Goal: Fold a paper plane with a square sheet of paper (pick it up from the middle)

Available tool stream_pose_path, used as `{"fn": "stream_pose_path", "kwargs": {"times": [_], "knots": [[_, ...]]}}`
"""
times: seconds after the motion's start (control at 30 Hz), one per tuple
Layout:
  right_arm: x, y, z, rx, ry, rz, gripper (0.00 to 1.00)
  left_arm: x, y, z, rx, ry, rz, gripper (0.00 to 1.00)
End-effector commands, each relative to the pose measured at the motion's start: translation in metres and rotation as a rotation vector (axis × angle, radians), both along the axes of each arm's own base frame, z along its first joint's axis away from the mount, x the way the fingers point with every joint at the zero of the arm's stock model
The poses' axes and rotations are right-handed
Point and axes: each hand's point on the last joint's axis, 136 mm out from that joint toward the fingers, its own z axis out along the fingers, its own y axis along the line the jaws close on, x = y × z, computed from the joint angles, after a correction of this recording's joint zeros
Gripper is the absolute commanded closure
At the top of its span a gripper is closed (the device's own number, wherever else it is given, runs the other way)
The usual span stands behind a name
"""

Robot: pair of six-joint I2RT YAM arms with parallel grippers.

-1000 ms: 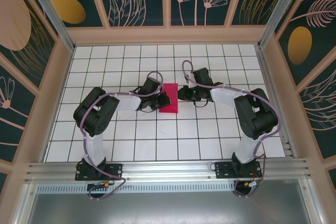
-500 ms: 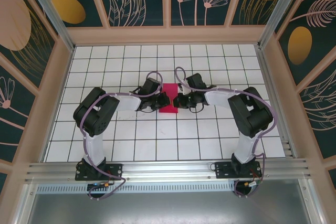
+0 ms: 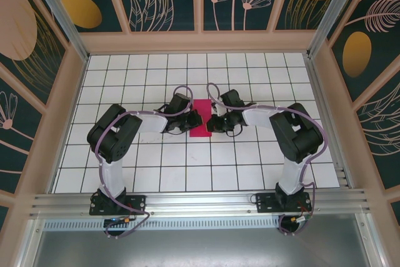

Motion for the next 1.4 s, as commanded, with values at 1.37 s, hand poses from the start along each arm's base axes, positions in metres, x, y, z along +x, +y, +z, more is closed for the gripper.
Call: {"fn": "stream_pose_path", "kwargs": {"times": [1.37], "knots": [[0.003,-0.001,0.022,0.016,-0.073,-0.032,0.92,-0.024,0.028,-0.043,0.142,0.122,0.041,0.92]]}}
